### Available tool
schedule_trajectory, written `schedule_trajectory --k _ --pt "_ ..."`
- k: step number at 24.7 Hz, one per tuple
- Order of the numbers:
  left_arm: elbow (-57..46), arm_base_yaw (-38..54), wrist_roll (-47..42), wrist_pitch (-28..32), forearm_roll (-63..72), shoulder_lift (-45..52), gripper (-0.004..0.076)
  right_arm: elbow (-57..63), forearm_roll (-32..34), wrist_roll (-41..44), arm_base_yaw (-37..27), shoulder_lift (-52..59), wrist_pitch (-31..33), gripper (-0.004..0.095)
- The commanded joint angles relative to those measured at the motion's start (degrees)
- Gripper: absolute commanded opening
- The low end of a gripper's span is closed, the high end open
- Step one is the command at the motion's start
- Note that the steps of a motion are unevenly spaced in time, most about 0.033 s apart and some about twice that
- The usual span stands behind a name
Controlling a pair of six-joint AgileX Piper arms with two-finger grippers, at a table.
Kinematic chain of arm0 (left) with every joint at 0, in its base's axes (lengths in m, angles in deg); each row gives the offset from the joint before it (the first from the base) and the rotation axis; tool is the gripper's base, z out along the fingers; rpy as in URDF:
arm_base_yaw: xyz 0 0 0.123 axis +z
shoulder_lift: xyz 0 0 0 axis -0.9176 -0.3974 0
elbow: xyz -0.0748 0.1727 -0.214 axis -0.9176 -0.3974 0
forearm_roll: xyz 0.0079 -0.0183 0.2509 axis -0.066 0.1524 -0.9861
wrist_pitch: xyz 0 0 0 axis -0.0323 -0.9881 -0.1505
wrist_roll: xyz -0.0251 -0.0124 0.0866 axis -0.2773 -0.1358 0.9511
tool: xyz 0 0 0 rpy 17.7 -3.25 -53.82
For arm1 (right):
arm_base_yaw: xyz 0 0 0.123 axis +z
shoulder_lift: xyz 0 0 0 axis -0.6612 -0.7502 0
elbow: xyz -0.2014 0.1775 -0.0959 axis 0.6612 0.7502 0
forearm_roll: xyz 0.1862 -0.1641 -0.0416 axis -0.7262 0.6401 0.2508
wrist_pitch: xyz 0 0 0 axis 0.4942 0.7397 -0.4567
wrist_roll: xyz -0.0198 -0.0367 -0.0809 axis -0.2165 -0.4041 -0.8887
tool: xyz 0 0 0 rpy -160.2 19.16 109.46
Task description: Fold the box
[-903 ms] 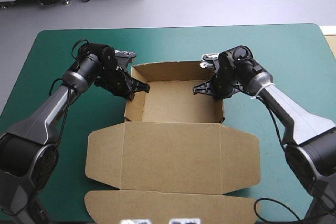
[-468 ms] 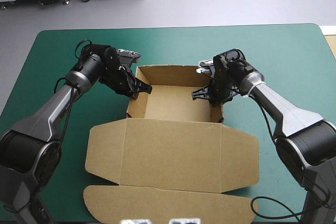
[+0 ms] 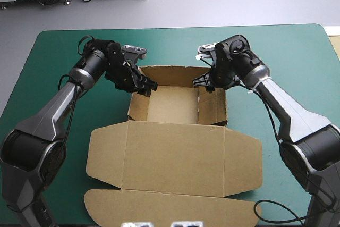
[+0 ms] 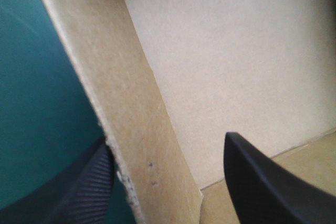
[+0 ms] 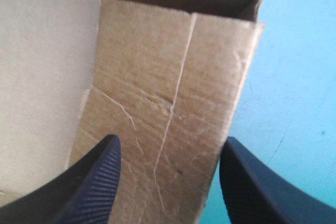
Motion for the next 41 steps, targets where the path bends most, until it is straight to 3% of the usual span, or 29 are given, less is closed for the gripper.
schedule_trajectory --k 1,9,11,12,15,16,23,25,28,33,35,36,41 --pt "7.27 -0.35 0.1 -2.05 -0.32 3.95 0.0446 -5.27 1.12 -0.94 0.05 5.56 0.88 0.0523" --pt "21.09 -0.35 -3.45 -4.56 -3.1 7.4 0.0421 -8.7 1.89 -0.8 -0.07 12.96 0.88 0.0523" --pt "24.22 -0.35 -3.61 -4.56 -3.1 10.76 0.0328 -8.7 4.5 2.21 -0.07 16.3 0.88 0.0523" --pt "24.67 -0.35 -5.42 -4.56 -2.81 13.69 0.0214 -8.7 5.57 4.22 -0.19 17.91 0.88 0.0512" --pt "24.67 -0.35 -5.42 -4.56 -2.73 18.49 0.002 -8.56 3.87 4.61 -1.73 18.69 0.88 0.0482" --pt "24.67 -0.35 -5.42 -4.56 -2.73 20.11 -0.0006 -8.05 2.0 4.61 -2.64 18.69 0.88 0.0467" --pt "23.13 -0.35 -3.48 -4.56 -3.47 27.69 -0.0009 -1.74 -9.97 5.79 -9.69 15.49 0.88 0.0441" --pt "17.03 -0.35 -2.73 -4.56 -3.64 30.98 -0.0009 1.25 -14.71 2.64 -10.46 13.65 0.76 0.0441" --pt "5.19 -0.35 -2.8 -4.56 -6.63 36.8 -0.0009 4.18 -16.26 2.25 -10.31 11.51 -1.22 0.0441" --pt "-21.99 -0.35 -4.6 1.49 -10.98 52.23 -0.0009 4.72 -17.23 1.39 -10.31 6.69 -0.47 0.0419" --pt "-29.17 -0.35 -5.02 1.26 -10.98 58.44 -0.0009 4.72 -17.65 1.28 -10.31 4.62 0.42 0.0305" --pt "-32.7 -0.35 -5.42 1.28 -10.98 61.8 -0.0009 4.72 -18.87 0.63 -10.31 3.53 0.55 0.0203" --pt "-40.91 -0.35 -6.45 1.28 -11.13 71.43 -0.0009 4.72 -23.31 -2.37 -10.23 0.88 0.32 -0.0011"
